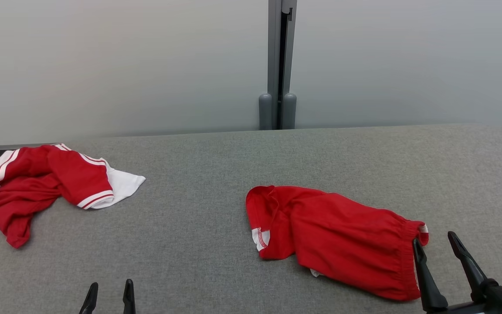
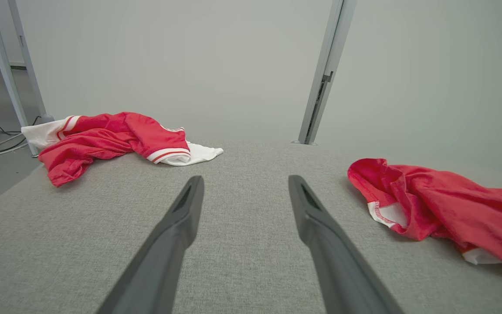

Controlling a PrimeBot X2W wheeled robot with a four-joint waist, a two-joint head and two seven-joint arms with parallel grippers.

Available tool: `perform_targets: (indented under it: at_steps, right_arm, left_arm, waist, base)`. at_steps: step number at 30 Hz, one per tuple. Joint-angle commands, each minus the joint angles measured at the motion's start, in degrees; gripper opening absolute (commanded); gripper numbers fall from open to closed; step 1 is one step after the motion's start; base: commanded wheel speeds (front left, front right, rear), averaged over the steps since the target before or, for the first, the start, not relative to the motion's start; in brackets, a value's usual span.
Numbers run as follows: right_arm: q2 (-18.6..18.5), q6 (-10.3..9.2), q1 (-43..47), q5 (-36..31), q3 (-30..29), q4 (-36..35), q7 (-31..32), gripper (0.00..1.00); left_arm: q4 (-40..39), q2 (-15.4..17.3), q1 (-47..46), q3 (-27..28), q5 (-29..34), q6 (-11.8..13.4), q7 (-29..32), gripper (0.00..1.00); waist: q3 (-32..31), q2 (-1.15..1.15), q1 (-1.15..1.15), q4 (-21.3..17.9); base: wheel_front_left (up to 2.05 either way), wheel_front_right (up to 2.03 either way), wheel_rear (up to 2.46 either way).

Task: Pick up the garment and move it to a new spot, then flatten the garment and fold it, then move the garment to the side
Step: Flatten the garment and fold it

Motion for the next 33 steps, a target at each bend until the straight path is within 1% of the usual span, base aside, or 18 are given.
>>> perform_targets:
  at_steps: [1,4,8,11,15,16,17,18,22,25,29,33]
  right_arm:
    - [0.0,0.01,0.1,0.1,0.0,0.1,-0.3,1.00]
    - [0.1,0.01,-0.5,0.3,-0.2,0.0,-0.3,1.00]
    - [0.1,0.01,-1.1,0.2,-0.5,-0.3,-0.3,1.00]
    - [0.0,0.01,-1.5,0.1,-1.0,-0.6,-0.3,1.00]
    - [0.0,0.01,-2.6,0.3,-1.7,-1.1,-0.3,1.00]
    - [0.0,0.01,-2.6,0.3,-1.7,-1.1,-0.3,1.00]
    - [0.1,0.01,-3.0,0.4,-1.4,-1.2,-0.3,1.00]
    - [0.2,0.01,-3.9,0.5,-1.2,-1.5,-0.3,1.00]
    - [0.4,0.01,-6.6,1.1,-0.8,-2.4,-0.3,1.00]
    - [0.6,0.00,-7.6,1.6,-0.9,-2.4,-0.3,1.00]
    - [0.7,0.01,-8.1,2.8,-1.1,-1.9,-0.3,1.00]
    - [0.7,0.01,-8.6,4.3,-0.8,-1.9,-0.3,1.00]
  left_arm:
    - [0.2,0.0,0.1,0.4,0.6,-0.3,0.0,1.00]
    - [0.2,-0.1,-0.8,0.1,1.2,-0.7,0.0,1.00]
    - [-0.2,-0.2,-3.4,-2.3,1.8,-2.0,0.0,1.00]
    - [0.6,-0.2,-6.3,-7.0,2.0,-3.5,0.0,1.00]
    - [2.0,-0.1,-13.7,-15.9,0.8,-4.9,0.9,1.00]
    - [2.0,-0.1,-13.7,-15.9,0.8,-4.9,0.9,1.00]
    - [2.5,-0.1,-15.7,-18.1,0.6,-5.2,1.4,1.00]
    - [4.2,-0.1,-20.2,-23.0,1.2,-5.5,2.8,1.00]
    - [7.9,0.0,-30.1,-30.5,0.9,-6.0,6.2,1.00]
    - [11.6,-0.1,-36.4,-34.8,0.5,-6.1,8.7,1.00]
    - [17.5,0.0,-42.4,-39.4,0.1,-6.2,12.9,1.00]
    - [24.1,0.3,-46.6,-40.9,1.0,-6.1,17.0,1.00]
  waist:
    - [0.1,0.00,0.00,-0.2]
    - [0.5,0.00,0.00,-0.8]
    - [1.5,0.00,0.00,-2.3]
    - [2.4,0.00,0.00,-4.0]
    - [4.4,0.00,0.00,-6.8]
    - [4.4,0.00,0.00,-6.8]
    - [5.1,0.00,0.00,-7.8]
    - [6.8,0.00,0.00,-9.7]
    - [11.7,0.00,0.00,-13.8]
    - [14.5,0.00,0.00,-16.5]
    - [16.7,0.00,0.00,-19.3]
    - [18.0,0.00,0.00,-20.8]
  base:
    - [0.00,0.00,0.00]
    - [0.00,0.00,0.00]
    - [0.00,0.00,0.00]
    - [0.00,0.00,0.00]
    - [0.00,0.00,0.00]
    - [0.00,0.00,0.00]
    - [0.00,0.00,0.00]
    - [0.00,0.00,0.00]
    - [0.00,0.00,0.00]
    - [0.00,0.00,0.00]
    - [0.00,0.00,0.00]
    - [0.00,0.00,0.00]
